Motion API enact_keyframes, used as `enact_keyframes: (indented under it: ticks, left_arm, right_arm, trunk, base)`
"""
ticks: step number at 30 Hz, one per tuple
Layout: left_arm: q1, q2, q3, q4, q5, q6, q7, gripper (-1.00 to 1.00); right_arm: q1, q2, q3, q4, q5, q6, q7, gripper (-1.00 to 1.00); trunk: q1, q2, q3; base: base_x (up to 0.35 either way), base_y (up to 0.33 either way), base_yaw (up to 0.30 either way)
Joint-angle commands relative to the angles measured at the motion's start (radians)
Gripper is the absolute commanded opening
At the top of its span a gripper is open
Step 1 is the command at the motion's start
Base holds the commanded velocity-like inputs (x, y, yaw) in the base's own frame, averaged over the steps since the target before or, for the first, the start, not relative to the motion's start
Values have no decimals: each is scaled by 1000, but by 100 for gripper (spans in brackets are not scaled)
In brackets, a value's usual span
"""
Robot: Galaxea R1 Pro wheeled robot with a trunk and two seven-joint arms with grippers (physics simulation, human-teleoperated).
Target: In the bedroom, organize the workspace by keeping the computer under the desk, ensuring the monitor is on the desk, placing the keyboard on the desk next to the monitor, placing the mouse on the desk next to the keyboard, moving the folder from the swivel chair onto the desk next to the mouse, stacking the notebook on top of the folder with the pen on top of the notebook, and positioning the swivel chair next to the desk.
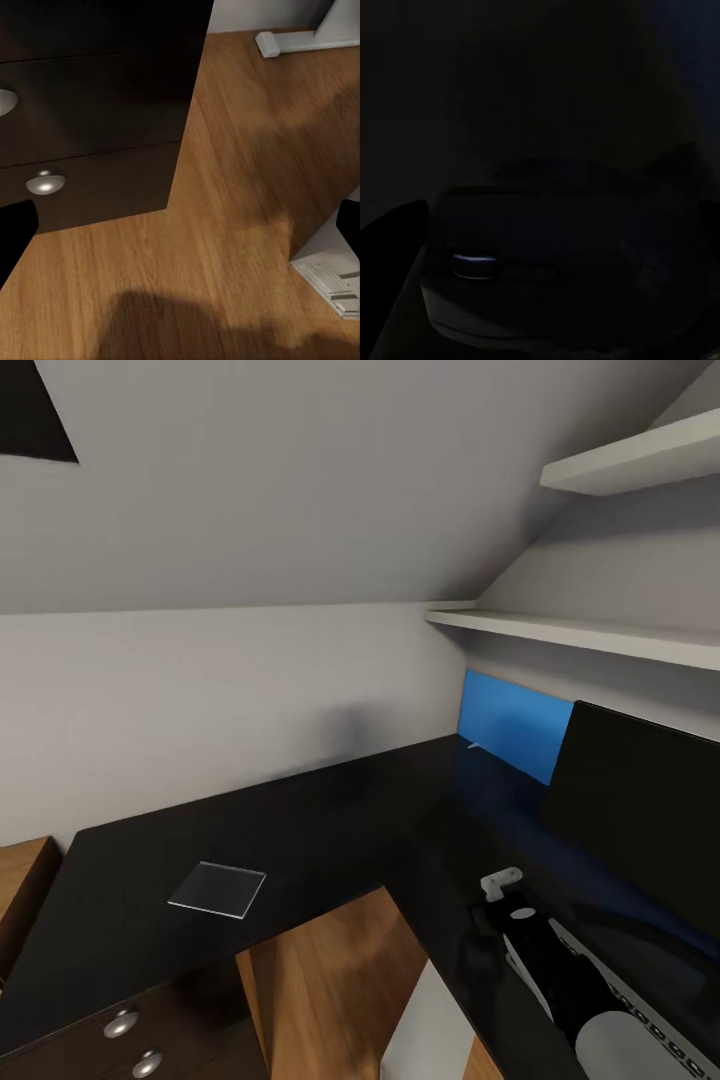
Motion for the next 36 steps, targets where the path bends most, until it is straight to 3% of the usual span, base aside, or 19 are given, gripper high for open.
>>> enact_keyframes:
  ticks: [1, 2, 3, 23, 28, 31, 36]
  left_arm:
    - [0, 2, -6, -1, 8, -4, 8, 100]
    - [0, 2, -6, -1, 8, -4, 8, 100]
    - [0, 2, -6, -1, 7, -4, 8, 100]
    - [0, 3, -6, -1, 7, -4, 7, 100]
    - [0, 3, -5, -1, 8, -4, 8, 100]
    - [0, 3, -5, -1, 8, -4, 8, 100]
    - [0, 3, -5, -1, 8, -4, 8, 100]
  right_arm:
    - [0, -1, 2, -2, 10, 7, 5, -100]
    - [0, -1, 2, -2, 10, 7, 5, -100]
    - [0, 0, 2, -2, 10, 7, 5, 100]
    - [0, 0, 1, -8, 9, -1, 3, 100]
    - [0, 7, 2, -47, -2, 9, 3, 100]
    - [0, 13, 3, -59, -30, 19, 3, 100]
    - [1, 24, 2, -102, -149, 64, 2, 100]
  trunk:
    - [0, -1, -1]
    - [0, -1, -1]
    - [0, -1, -1]
    - [0, -1, -1]
    - [0, -1, -1]
    - [0, -1, -1]
    - [0, -1, -1]
  base:
    - [0, 0, 0]
    - [0, 0, 0]
    - [0, 0, 0]
    - [0, 0, 0]
    - [0, 0, 0]
    - [0, 0, 0]
    - [0, 0, 0]
